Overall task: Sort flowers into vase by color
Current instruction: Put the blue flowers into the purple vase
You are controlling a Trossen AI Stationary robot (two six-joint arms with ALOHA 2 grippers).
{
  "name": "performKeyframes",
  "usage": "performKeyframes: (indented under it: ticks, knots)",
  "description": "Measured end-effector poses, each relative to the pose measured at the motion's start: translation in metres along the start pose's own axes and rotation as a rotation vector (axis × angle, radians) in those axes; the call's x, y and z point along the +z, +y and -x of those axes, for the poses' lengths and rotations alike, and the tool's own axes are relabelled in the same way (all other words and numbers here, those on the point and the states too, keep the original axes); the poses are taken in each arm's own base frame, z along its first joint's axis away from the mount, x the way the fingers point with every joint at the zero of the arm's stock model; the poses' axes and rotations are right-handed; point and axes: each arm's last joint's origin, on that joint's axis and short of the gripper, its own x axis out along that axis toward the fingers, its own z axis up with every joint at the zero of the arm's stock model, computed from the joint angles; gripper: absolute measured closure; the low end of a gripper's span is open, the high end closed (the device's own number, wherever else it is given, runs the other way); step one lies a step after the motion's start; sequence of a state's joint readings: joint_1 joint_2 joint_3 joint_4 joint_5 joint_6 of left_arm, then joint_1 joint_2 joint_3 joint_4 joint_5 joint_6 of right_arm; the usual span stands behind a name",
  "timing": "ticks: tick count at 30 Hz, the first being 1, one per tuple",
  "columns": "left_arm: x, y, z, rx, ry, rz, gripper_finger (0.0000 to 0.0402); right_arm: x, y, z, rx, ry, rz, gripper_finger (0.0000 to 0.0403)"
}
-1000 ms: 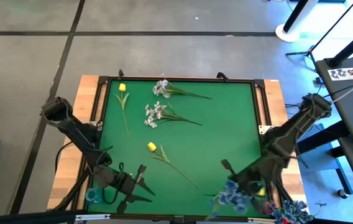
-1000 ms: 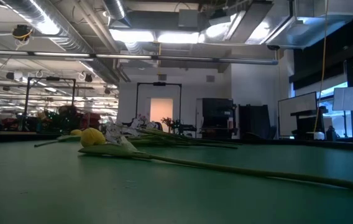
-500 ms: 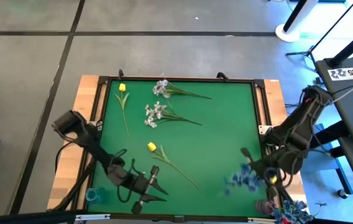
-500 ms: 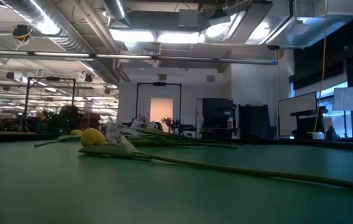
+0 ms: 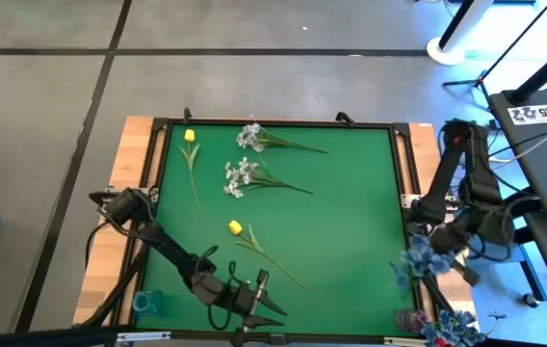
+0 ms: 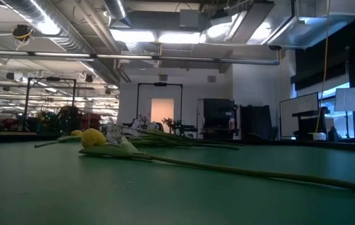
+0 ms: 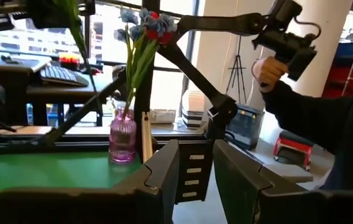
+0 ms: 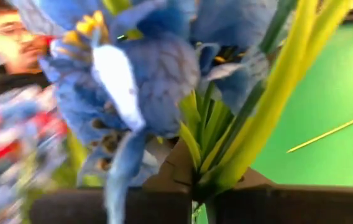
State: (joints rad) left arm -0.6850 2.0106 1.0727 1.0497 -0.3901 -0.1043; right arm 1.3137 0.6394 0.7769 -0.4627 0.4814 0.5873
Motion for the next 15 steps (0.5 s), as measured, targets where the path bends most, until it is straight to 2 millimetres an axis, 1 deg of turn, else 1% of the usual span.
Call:
performKeyframes:
  ticks: [2,5,10,15]
  knots:
    - [0.0,-0.002,0.0,-0.003,0.01,0.018,0.0305,-0.009,0.004,0.001,0.034,0.03,-0.007,0.0396]
    - [-0.001,-0.006,0.001,-0.006,0.015,0.037,0.0305,-0.016,0.009,0.002,0.05,0.048,-0.001,0.0389]
    - [-0.001,-0.01,0.003,-0.009,0.012,0.046,0.0305,-0.017,0.016,0.007,0.075,0.019,0.017,0.0393]
    - [-0.001,-0.01,0.003,-0.005,0.011,0.051,0.0305,-0.015,0.022,0.01,0.136,-0.008,0.012,0.0392]
